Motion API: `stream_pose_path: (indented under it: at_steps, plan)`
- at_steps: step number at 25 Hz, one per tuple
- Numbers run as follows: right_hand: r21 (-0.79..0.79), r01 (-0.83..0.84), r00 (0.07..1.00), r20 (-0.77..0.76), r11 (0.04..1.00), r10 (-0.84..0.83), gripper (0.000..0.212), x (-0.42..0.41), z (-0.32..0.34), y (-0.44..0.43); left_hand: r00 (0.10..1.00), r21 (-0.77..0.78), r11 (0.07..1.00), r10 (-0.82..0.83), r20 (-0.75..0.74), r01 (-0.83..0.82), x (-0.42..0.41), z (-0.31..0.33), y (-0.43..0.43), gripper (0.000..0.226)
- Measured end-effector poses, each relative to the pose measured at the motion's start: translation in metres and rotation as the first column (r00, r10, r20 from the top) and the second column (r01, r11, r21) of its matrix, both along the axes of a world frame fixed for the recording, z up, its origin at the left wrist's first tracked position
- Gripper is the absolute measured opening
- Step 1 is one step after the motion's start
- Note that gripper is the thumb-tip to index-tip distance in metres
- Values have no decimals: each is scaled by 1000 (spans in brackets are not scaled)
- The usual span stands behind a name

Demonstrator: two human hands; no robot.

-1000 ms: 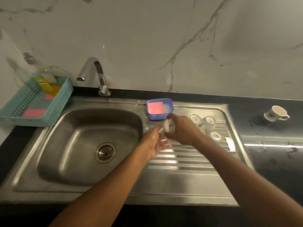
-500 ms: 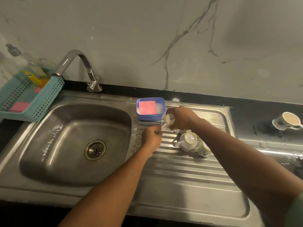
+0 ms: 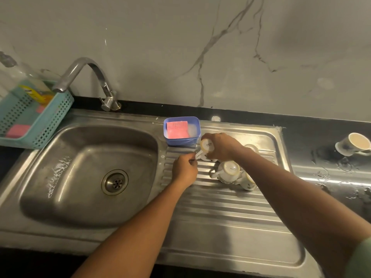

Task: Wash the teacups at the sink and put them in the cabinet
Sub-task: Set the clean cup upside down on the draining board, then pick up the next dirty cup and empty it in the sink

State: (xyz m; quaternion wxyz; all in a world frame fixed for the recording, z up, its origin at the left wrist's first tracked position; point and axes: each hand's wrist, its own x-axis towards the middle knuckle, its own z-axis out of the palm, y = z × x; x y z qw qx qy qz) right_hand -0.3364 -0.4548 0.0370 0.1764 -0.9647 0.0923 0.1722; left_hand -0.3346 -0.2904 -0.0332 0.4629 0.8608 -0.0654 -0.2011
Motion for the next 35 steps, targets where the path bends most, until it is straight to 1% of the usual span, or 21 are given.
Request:
stream_pose_path:
  at_steps: [3,4,5,6,7,9,11,13,15,17,19,23,26,29,31,33,34,35]
  plan:
    - [14,24,1000,10,1000,-24,88,-11,9,4,999,29,999,-23,25,22,-6,3,3,28]
    - [32,69,997,42,997,-70,89,-16,14,3,999,40,999,-14,50,12,-10,6,4,24]
    - [52,124,988,86,991,-128,84,-24,20,0,994,72,997,-6,112,-2,-14,10,6,20]
    - [55,170,974,140,984,-176,76,-33,24,-5,977,111,994,-8,215,-16,-19,12,8,15]
    - [42,203,957,203,978,-207,66,-44,27,-12,943,135,991,-37,331,-8,-24,15,10,10]
    - [-8,242,925,303,970,-228,51,-69,30,-24,834,158,985,-143,532,68,-35,20,13,11]
    - [-64,273,912,336,960,-237,44,-94,30,-32,712,167,972,-233,662,163,-42,28,7,14]
    - [-101,287,914,327,952,-241,42,-121,31,-36,598,177,943,-317,736,282,-52,43,-7,14]
    - [-123,302,906,346,945,-244,42,-146,35,-44,494,212,902,-389,777,376,-63,60,-32,15]
    - [-131,308,901,357,942,-245,41,-168,37,-60,437,245,862,-446,781,443,-73,73,-63,16]
    - [-134,327,897,355,935,-263,40,-193,34,-91,406,266,828,-490,772,493,-90,83,-103,19]
    - [-122,381,877,363,916,-316,40,-238,19,-178,374,346,778,-576,727,524,-125,82,-198,25]
    - [-71,391,856,394,918,-334,42,-262,6,-241,390,400,756,-626,676,518,-151,68,-269,34]
    - [-38,386,830,451,922,-328,39,-280,-11,-307,442,407,751,-645,624,520,-175,56,-338,38]
    - [-26,413,796,496,910,-347,39,-284,-20,-341,477,409,756,-646,596,511,-183,54,-371,38]
    - [43,487,725,537,873,-431,42,-283,-27,-368,527,432,754,-656,540,495,-185,50,-398,41]
    - [96,534,689,526,840,-498,48,-281,-30,-378,566,443,756,-655,501,483,-183,49,-407,45]
    - [153,570,671,481,808,-564,59,-277,-33,-387,614,444,762,-645,455,470,-180,47,-417,49]
